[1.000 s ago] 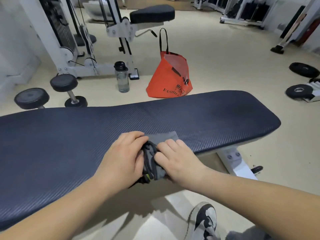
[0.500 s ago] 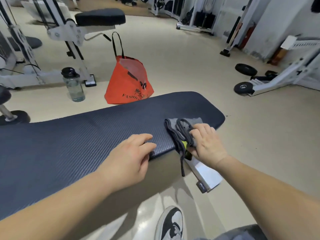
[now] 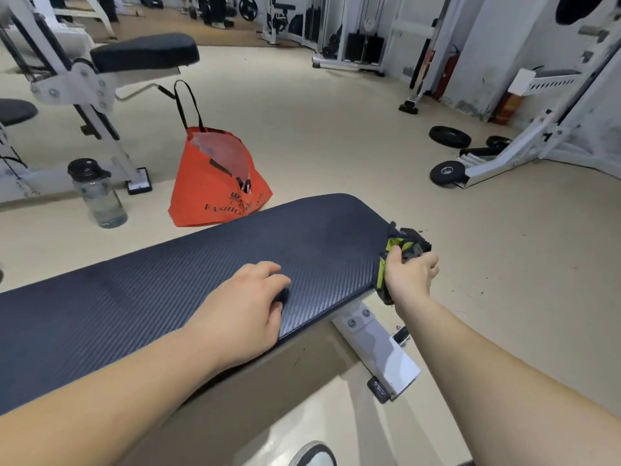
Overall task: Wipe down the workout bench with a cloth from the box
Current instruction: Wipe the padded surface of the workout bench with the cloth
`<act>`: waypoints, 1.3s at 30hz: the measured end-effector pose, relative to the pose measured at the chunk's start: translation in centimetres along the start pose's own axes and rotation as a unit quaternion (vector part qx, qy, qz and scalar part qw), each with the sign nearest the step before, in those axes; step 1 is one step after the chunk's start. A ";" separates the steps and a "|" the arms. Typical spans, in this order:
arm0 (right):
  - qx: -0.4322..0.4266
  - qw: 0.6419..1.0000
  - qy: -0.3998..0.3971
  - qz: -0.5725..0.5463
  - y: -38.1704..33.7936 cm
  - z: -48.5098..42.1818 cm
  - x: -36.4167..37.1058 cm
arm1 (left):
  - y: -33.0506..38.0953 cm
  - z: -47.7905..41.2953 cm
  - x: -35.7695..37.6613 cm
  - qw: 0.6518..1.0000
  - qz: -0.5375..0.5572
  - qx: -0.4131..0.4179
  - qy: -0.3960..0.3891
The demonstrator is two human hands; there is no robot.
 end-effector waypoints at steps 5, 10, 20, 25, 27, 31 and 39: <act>-0.060 0.983 0.004 0.176 -3.6 -3.8 0.9 | -1.1 -3.8 -0.8 0.996 -0.049 -0.051 -0.060; -0.113 0.939 -0.045 0.323 -7.0 -7.2 3.1 | -2.7 -7.3 -0.6 0.992 -0.017 -0.090 -0.093; -0.200 0.897 -0.156 0.361 -13.8 -11.2 12.3 | -4.5 -8.7 0.4 0.987 0.076 -0.114 -0.087; -0.277 0.843 -0.118 0.447 -15.2 -9.6 14.0 | -6.2 -7.3 -0.1 0.989 0.132 -0.059 -0.034; -0.310 0.834 -0.122 0.439 -15.0 -8.3 14.3 | -7.4 -6.0 -0.7 0.990 0.131 -0.052 0.002; -0.385 0.795 -0.168 0.439 -15.5 -3.1 16.5 | -9.7 -2.7 -2.4 0.991 0.098 -0.067 0.066; -0.434 0.748 -0.249 0.435 -16.5 9.4 20.6 | -12.9 6.8 -7.0 0.986 0.086 -0.099 0.106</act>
Point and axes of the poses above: each hand's wrist, its own z-axis away from the middle knuckle, its own x-axis out of the palm, y = z × x, the point moved 1 cm from there along -z, towards the middle knuckle, and after that the axes turned 3 degrees about x, right-handed, at the moved point
